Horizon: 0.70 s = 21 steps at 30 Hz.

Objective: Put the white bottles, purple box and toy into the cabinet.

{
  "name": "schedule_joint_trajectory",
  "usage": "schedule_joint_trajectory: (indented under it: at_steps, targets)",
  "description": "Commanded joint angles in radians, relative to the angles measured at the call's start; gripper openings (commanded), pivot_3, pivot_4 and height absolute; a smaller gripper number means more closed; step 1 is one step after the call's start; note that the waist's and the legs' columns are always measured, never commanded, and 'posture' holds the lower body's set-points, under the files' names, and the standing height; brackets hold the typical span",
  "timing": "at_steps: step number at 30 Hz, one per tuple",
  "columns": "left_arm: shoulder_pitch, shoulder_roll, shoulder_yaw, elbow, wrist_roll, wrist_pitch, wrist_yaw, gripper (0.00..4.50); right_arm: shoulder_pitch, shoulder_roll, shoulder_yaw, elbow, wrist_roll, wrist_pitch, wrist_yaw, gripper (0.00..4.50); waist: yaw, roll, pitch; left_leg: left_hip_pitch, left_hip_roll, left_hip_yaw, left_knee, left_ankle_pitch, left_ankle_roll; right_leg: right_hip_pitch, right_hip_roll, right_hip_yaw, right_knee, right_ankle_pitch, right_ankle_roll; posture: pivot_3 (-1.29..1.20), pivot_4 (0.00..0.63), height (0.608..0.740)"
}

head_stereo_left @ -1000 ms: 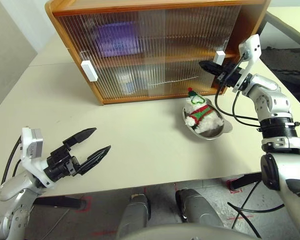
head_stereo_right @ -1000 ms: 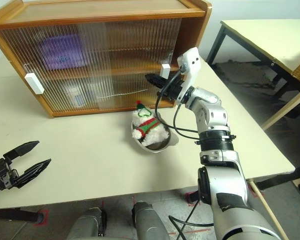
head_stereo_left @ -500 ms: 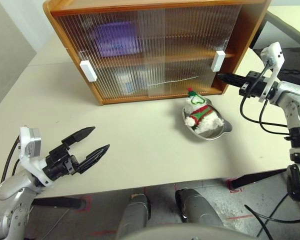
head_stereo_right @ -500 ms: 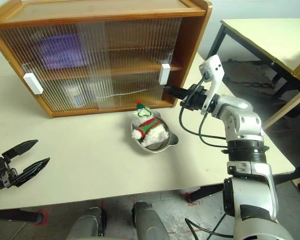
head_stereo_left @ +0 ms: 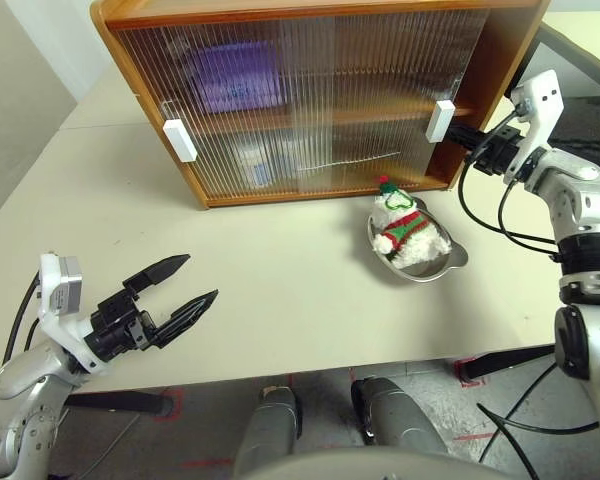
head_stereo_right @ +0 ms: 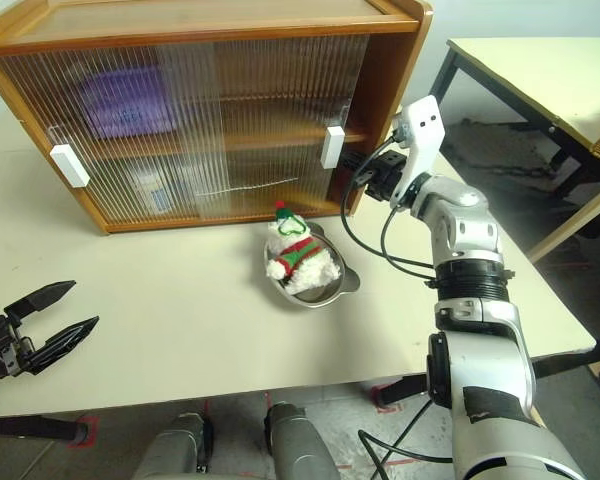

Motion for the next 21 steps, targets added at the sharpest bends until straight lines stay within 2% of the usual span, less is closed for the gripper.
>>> schedule_joint_trajectory:
  at_steps: [1,12,21]
  targets:
    - [-0.001,0.001,-0.005,0.018,0.014,-0.01,-0.006,4.5,-0.022,0.021,0.001,-0.006,0.011,0.002,0.02,0.02,0.0,0.0,0.0,0.0,0.0,0.0,0.0,0.0,0.0,0.0,0.0,0.0,0.0,0.0,0.0,-0.11,0.105,0.74]
    - [-0.025,0.0,-0.018,0.041,0.022,-0.017,-0.015,4.5,-0.006,0.114,0.016,-0.161,0.079,0.114,0.055,0.02,-0.005,0.0,0.0,0.0,0.001,0.0,0.0,0.0,0.0,-0.001,0.002,0.0,0.0,0.001,-0.001,-0.12,0.098,0.74]
    - [-0.029,-0.004,-0.02,0.036,0.026,-0.017,-0.006,4.5,-0.021,0.24,0.044,-0.159,0.076,0.112,0.039,0.02,-0.007,0.0,0.0,0.0,0.002,0.0,0.0,0.0,0.0,-0.001,0.002,-0.001,0.001,0.002,-0.003,-0.1,0.097,0.74]
